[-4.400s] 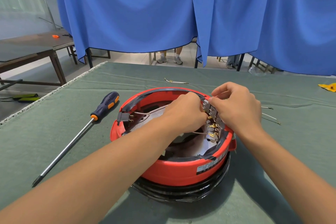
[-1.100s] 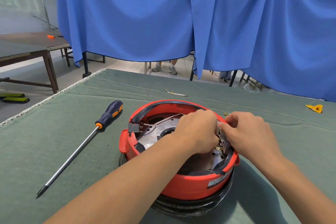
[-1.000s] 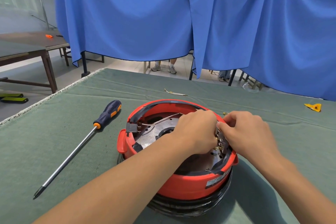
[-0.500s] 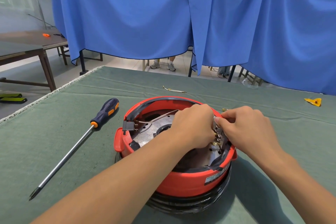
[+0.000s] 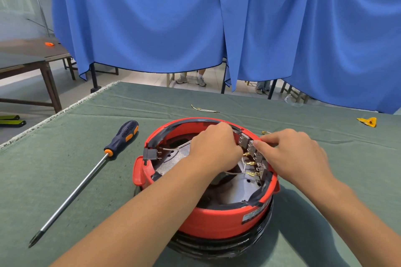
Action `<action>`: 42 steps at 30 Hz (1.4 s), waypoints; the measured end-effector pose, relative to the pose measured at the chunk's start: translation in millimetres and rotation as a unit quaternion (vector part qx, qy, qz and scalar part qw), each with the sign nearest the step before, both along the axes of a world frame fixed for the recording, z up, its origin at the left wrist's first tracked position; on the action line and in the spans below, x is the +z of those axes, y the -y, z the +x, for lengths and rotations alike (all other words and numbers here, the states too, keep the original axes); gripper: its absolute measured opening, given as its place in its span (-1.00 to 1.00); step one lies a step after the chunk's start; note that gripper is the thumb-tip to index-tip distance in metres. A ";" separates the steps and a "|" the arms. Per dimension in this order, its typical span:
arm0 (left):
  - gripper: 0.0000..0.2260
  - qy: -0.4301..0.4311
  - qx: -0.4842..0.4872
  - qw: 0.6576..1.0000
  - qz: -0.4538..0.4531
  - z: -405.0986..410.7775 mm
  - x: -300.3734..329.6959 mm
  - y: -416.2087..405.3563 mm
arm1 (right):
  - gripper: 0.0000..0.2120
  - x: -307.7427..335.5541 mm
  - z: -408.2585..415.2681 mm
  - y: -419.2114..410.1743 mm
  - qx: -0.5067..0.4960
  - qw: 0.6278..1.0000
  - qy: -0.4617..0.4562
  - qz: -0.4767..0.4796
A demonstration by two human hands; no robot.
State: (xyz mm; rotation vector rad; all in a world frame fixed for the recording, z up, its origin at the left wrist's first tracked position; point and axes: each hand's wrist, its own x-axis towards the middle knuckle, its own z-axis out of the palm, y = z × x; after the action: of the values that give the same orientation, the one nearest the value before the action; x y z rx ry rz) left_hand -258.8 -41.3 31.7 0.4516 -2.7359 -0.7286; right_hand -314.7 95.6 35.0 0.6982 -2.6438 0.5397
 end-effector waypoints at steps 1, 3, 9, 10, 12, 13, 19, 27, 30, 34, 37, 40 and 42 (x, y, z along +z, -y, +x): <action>-0.86 0.023 -0.001 1.000 0.018 0.3 0.2 1.3 | -0.79 -0.5 0.2 0.6 -0.001 1.000 0.001 0.000; -0.85 0.063 -0.028 0.993 0.099 1.3 1.0 0.8 | -0.79 -1.2 0.4 1.1 -0.003 1.000 0.003 -0.002; -0.85 0.141 -0.038 0.952 0.270 0.8 5.7 -1.0 | -0.78 -3.2 -0.1 1.6 -0.006 1.000 0.001 -0.004; -0.87 0.146 -0.036 0.946 0.286 0.8 5.8 -1.4 | -0.78 -3.4 0.0 1.6 -0.007 1.000 0.001 -0.004; -0.88 0.148 -0.031 0.939 0.308 0.1 4.6 -2.4 | -0.77 -3.5 0.3 1.7 -0.009 1.000 -0.001 -0.002; -0.88 0.149 -0.029 0.936 0.319 -0.4 3.6 -2.4 | -0.77 -3.5 0.5 1.8 -0.009 1.000 -0.001 -0.001; -0.86 0.161 -0.013 0.907 0.390 -0.4 5.3 -0.9 | -0.76 -3.0 0.5 3.5 -0.004 1.000 -0.007 0.002; -0.83 0.146 -0.005 0.900 0.411 2.0 7.5 -5.5 | -0.72 -2.9 0.0 3.3 0.012 1.000 -0.017 0.002; -0.87 0.127 0.001 0.899 0.419 1.3 8.5 -7.6 | -0.71 -3.3 -1.2 3.4 0.014 1.000 -0.022 0.012; -0.90 0.120 -0.011 0.900 0.419 4.1 7.6 -12.0 | -0.68 -3.9 -1.7 3.4 0.014 0.999 -0.034 0.029; -0.90 0.109 -0.002 0.898 0.427 2.6 7.6 -12.6 | -0.67 -3.6 -2.0 4.3 0.016 0.999 -0.037 0.034; -0.90 0.106 0.001 0.902 0.420 1.1 7.4 -13.4 | -0.68 -4.1 -3.5 4.3 0.017 0.999 -0.038 0.027; -0.88 0.109 -0.003 0.907 0.406 1.7 6.6 -14.1 | -0.69 -4.4 -4.6 4.1 0.020 0.999 -0.042 0.022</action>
State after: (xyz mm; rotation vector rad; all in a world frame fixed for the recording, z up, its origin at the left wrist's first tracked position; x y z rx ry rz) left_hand -257.0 -27.1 38.3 0.7168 -2.4915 -1.9237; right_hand -319.3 91.6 30.6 0.7704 -2.5764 0.4545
